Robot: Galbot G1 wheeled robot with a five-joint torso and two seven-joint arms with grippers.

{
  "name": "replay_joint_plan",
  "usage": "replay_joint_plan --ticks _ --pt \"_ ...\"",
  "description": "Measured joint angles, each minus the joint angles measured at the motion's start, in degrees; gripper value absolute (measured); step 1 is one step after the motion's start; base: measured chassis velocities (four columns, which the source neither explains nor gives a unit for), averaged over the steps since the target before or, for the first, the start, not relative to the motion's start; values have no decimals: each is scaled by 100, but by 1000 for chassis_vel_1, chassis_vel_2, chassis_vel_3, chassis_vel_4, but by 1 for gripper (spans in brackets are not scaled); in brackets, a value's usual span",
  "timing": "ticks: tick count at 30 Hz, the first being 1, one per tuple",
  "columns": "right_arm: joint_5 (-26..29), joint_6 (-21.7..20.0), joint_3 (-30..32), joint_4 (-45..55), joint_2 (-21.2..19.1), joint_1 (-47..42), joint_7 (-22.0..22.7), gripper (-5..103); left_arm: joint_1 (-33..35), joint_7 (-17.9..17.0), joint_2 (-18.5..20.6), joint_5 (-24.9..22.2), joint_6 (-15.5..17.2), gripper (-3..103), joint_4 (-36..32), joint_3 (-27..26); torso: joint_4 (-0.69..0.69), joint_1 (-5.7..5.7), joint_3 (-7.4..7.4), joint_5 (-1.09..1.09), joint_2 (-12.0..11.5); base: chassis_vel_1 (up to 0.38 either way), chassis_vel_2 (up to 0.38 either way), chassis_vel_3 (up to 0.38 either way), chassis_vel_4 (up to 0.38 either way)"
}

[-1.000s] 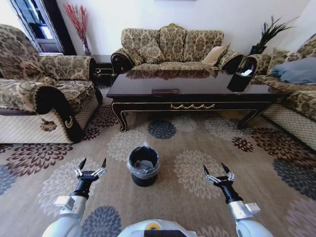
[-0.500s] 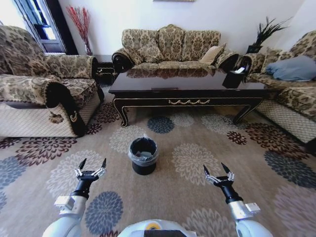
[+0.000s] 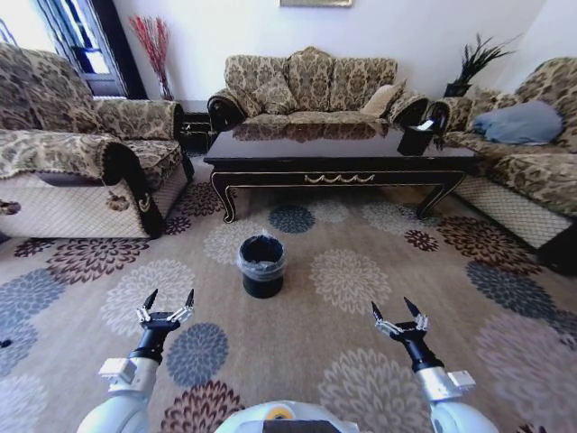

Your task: Move to the front of the table and pick up the trash from the floor, then place it into the trash bin.

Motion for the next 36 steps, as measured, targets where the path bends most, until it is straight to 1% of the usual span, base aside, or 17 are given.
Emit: replay_joint_plan --ticks 9,13,18,24,36 --pt "0 0 0 0 0 0 0 100 0 0 0 0 0 100 0 0 1 0 0 -1 0 177 -186 -171 184" --pt "0 0 0 0 0 0 0 100 0 1 0 0 0 100 0 0 -1 0 0 0 0 164 -170 -171 158" --pt "0 0 0 -1 0 0 0 100 0 1 0 0 0 100 0 0 1 0 0 0 0 173 -167 -161 166" --pt "0 0 0 -1 0 0 0 100 0 1 0 0 0 100 0 0 -1 0 0 0 0 190 -212 -205 192" --pt "0 0 0 -1 0 0 0 100 0 1 0 0 0 100 0 0 1 0 0 0 0 201 -191 -190 203"
